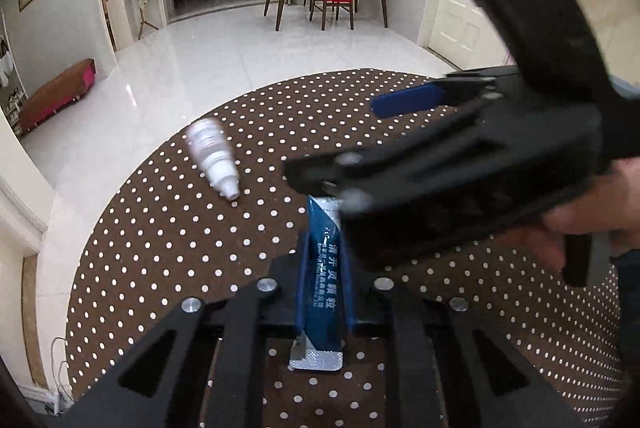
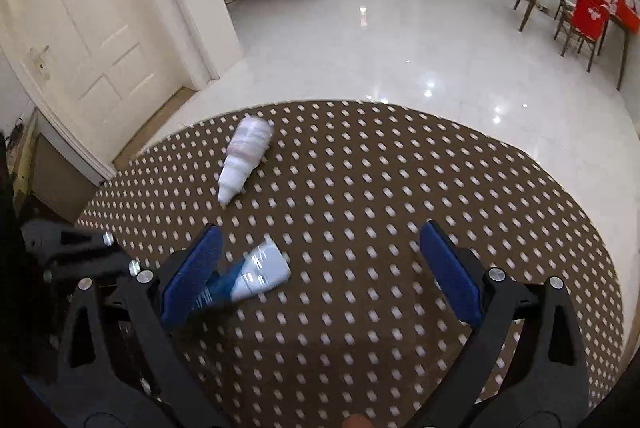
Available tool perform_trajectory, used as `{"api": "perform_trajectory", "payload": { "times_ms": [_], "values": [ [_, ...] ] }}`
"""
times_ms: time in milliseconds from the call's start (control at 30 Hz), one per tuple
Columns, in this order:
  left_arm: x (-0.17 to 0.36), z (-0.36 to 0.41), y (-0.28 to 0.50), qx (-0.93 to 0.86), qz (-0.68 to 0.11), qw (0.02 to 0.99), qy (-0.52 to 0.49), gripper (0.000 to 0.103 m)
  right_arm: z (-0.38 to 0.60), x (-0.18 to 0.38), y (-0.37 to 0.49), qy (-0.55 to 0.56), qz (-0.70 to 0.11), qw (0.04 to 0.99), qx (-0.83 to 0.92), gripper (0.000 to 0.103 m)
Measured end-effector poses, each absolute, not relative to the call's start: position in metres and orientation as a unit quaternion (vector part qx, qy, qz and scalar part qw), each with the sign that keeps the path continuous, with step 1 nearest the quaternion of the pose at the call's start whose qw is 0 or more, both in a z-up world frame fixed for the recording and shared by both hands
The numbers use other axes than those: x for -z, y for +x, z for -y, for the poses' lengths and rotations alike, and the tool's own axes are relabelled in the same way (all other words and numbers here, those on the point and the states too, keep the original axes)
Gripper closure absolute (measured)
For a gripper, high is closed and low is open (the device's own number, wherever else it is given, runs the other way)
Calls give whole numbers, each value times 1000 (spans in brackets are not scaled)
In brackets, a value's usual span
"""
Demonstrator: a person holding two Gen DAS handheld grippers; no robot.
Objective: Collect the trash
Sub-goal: 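Grasp the blue tube with left gripper while right gripper grasps white bottle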
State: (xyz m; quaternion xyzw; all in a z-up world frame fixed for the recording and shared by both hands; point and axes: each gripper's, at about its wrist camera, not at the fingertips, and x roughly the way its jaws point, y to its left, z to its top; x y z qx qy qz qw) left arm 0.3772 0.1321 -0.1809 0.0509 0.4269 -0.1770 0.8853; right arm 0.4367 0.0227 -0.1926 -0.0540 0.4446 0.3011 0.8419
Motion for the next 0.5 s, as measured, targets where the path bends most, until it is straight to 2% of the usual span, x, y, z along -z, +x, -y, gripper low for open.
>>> {"api": "perform_trajectory", "payload": {
  "times_ms": [233,400,433,500],
  "values": [
    [182,-152,359,158,-431,888,24,89,-60,187,452,-25,-435,835,-336,6],
    [183,-177,343,141,-431,891,-25,89,-131,189,432,-94,-427,795,-421,7],
    [183,-178,340,139,-430,892,-27,89,-138,191,427,-108,-426,790,-428,8],
    [180,-175,342,136,-431,892,-29,89,-153,202,418,-149,-430,784,-423,32]
  ]
}}
